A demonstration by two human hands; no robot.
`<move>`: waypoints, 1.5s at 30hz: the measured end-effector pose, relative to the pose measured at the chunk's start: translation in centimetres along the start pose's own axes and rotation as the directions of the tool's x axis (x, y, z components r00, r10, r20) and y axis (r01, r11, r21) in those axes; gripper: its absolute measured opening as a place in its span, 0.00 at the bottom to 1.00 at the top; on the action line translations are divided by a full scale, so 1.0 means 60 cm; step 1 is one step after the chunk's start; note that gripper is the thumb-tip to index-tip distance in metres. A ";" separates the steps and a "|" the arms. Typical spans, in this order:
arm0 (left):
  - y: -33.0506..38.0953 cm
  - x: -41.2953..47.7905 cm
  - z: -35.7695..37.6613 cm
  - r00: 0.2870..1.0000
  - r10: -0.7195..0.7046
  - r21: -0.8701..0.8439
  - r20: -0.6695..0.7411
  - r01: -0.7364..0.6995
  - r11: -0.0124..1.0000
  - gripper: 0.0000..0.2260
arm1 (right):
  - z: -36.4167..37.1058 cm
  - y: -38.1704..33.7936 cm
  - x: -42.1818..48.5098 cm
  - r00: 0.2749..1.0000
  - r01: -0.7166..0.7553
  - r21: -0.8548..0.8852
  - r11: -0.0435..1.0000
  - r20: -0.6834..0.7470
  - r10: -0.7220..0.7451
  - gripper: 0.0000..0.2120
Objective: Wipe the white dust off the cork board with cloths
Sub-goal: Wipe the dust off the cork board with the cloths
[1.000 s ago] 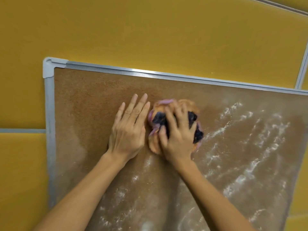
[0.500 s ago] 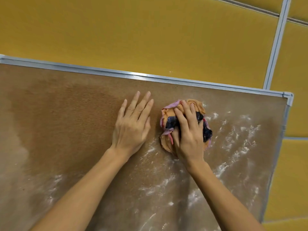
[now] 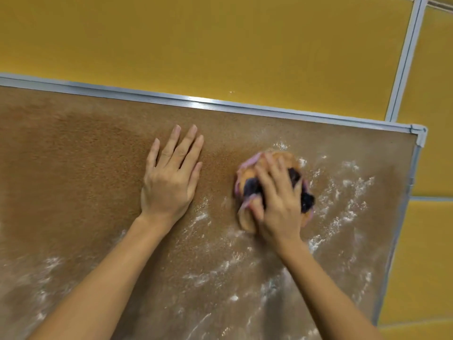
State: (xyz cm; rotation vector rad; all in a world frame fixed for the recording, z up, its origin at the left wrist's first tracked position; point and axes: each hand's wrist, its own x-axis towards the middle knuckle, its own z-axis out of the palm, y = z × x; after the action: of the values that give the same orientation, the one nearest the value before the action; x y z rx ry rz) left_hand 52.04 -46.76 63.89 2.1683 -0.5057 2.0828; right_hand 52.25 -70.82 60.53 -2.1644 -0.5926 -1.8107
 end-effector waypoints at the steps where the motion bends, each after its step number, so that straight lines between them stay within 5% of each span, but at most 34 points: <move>1: -0.001 0.000 0.000 1.000 0.000 -0.004 0.001 0.000 1.000 0.21 | -0.002 0.006 0.028 0.994 -0.096 0.009 0.995 -0.050 0.096 0.26; 4: 0.000 -0.001 0.001 1.000 -0.005 -0.005 -0.009 0.005 1.000 0.20 | 0.010 -0.020 0.060 0.964 -0.218 0.063 0.974 -0.144 0.225 0.26; 9: -0.001 -0.002 0.003 1.000 -0.005 -0.033 -0.023 0.005 0.999 0.23 | 0.034 -0.079 -0.070 0.989 0.135 0.004 0.991 0.060 -0.135 0.24; 11: -0.001 -0.004 0.002 1.000 -0.010 -0.037 -0.024 0.009 0.999 0.24 | 0.020 -0.046 -0.060 0.987 0.148 -0.010 0.989 0.072 -0.147 0.24; 16: 0.000 -0.002 0.001 1.000 -0.011 -0.034 -0.008 0.011 0.999 0.24 | 0.003 0.006 0.065 0.950 -0.264 0.034 0.964 -0.161 0.266 0.28; 18: 0.001 -0.002 0.001 1.000 -0.013 -0.027 0.000 0.013 1.000 0.24 | 0.018 -0.030 0.076 0.933 -0.317 0.058 0.947 -0.162 0.322 0.29; 21: 0.002 0.000 -0.001 1.000 -0.007 -0.018 -0.006 0.007 1.000 0.23 | 0.038 -0.090 0.004 1.000 0.024 0.036 0.999 0.006 -0.024 0.26; 24: 0.003 0.002 -0.005 1.000 -0.017 -0.038 -0.015 0.017 0.999 0.21 | 0.024 -0.063 -0.049 0.942 0.310 -0.017 0.951 0.143 -0.304 0.24; 26: 0.006 0.003 -0.009 0.999 -0.039 -0.065 -0.017 0.038 0.997 0.21 | 0.013 -0.031 -0.023 0.956 0.280 -0.048 0.959 0.105 -0.274 0.24; 32: -0.025 0.005 -0.038 0.993 -0.114 -0.041 0.015 0.114 0.993 0.21 | 0.026 -0.072 0.111 0.985 -0.141 0.079 0.987 -0.086 0.147 0.28; 36: -0.056 0.000 -0.043 0.996 -0.086 0.041 0.022 0.085 0.996 0.22 | 0.040 -0.115 0.011 0.957 0.267 0.039 0.963 0.108 -0.269 0.26; 38: -0.060 -0.002 -0.039 0.996 -0.081 0.037 0.024 0.080 0.996 0.22 | 0.032 -0.088 -0.019 0.932 0.335 0.021 0.942 0.142 -0.334 0.25; 45: -0.060 -0.010 -0.028 0.998 -0.065 0.063 -0.003 0.065 0.996 0.22 | 0.041 -0.104 0.091 0.987 -0.125 0.017 0.992 -0.101 0.126 0.27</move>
State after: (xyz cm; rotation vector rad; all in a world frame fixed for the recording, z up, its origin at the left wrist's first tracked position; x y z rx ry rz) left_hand 51.50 -42.81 63.99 2.1865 -0.3684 2.0927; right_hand 52.29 -63.44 65.05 -2.0396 -0.4315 -1.8330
